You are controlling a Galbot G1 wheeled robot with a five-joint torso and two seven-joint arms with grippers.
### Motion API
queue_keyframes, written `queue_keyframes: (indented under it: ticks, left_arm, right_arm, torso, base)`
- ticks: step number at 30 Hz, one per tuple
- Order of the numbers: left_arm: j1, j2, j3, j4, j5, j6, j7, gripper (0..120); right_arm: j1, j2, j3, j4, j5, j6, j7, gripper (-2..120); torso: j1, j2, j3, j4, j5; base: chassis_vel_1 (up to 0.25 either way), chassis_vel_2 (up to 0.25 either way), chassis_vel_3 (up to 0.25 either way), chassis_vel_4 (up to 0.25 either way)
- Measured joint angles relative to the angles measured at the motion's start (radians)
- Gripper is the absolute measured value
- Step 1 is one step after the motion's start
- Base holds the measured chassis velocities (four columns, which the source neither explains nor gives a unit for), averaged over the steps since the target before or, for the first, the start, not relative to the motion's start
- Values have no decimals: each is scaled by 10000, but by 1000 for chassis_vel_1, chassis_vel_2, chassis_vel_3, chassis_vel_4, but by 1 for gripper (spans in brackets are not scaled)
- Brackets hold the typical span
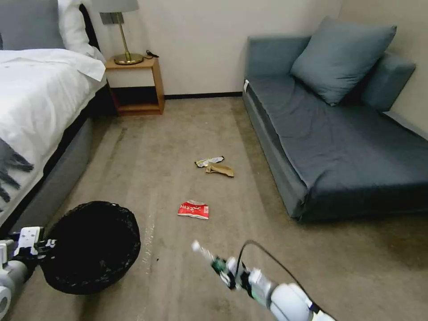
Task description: Pick up the trash bin, then pick up the garbage on the floor and place it into the trash bin.
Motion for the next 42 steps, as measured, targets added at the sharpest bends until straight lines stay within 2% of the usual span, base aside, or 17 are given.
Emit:
queue_keyframes:
  ticks: [4, 10, 13, 17, 21, 24, 25, 28, 29, 37, 39, 40, 42]
  left_arm:
    - [49, -72, 26, -90, 10, 38, -1, 3]
    - [53, -99, 128, -139, 15, 78, -2, 3]
    - [29, -179, 240, -188, 48, 109, -6, 3]
    - [17, -268, 279, -290, 83, 143, -9, 3]
    - [109, -279, 173, -402, 73, 147, -1, 3]
    - [191, -299, 106, -460, 53, 148, 14, 3]
    - [191, -299, 106, -460, 53, 148, 14, 3]
    - [130, -349, 229, -469, 37, 179, 17, 3]
    - [130, -349, 229, -469, 37, 179, 17, 3]
    - [161, -405, 279, -631, 34, 202, 17, 3]
    - [176, -421, 267, -653, 34, 202, 16, 3]
    - [192, -443, 252, -664, 35, 202, 17, 3]
    - [243, -504, 164, -704, 28, 202, 18, 3]
  right_arm:
    - [1523, 768, -1653, 210, 1303, -123, 684, 26]
    - [2536, 1630, -3129, -333, 1465, -106, 786, 26]
    - [3054, 2696, -3939, -1175, 1321, -116, 1054, 26]
    - [3222, 3642, -4231, -1923, 1075, -150, 1537, 26]
    - [3155, 3897, -4215, -2149, 1047, -188, 1753, 26]
    - [3005, 3829, -4103, -2129, 1069, -281, 1766, 36]
    - [3005, 3829, -4103, -2129, 1069, -281, 1766, 36]
    - [2797, 3859, -4020, -2037, 1067, -371, 1788, 51]
    - [2797, 3859, -4020, -2037, 1067, -371, 1788, 51]
    - [2475, 3764, -3720, -1817, 1009, -440, 1809, 85]
    - [2426, 3757, -3679, -1783, 987, -445, 1809, 88]
    - [2335, 3753, -3588, -1724, 895, -445, 1809, 94]
    - [2011, 3652, -3114, -1423, 559, -273, 1808, 99]
  torso:
    - [0, 0, 1, 3, -1]
    - [0, 0, 1, 0, -2]
    - [0, 0, 2, 3, -2]
    - [0, 0, 1, 2, -2]
    - [0, 0, 1, 1, -1]
    - [0, 0, 1, 0, -1]
    - [0, 0, 1, 0, -1]
    - [0, 0, 1, 0, 0]
    - [0, 0, 1, 0, 0]
    - [0, 0, 1, 0, 1]
    - [0, 0, 0, 0, 2]
    - [-1, 0, 1, 1, 2]
    - [0, 0, 1, 2, 3]
  base:
    - [0, 0, 0, 0]
    - [0, 0, 0, 0]
    - [0, 0, 0, 0]
    - [0, 0, 0, 0]
    - [0, 0, 0, 0]
    - [0, 0, 0, 0]
    - [0, 0, 0, 0]
    - [0, 0, 0, 0]
    - [0, 0, 0, 0]
    - [0, 0, 0, 0]
    - [0, 0, 0, 0]
    - [0, 0, 0, 0]
    - [0, 0, 0, 0]
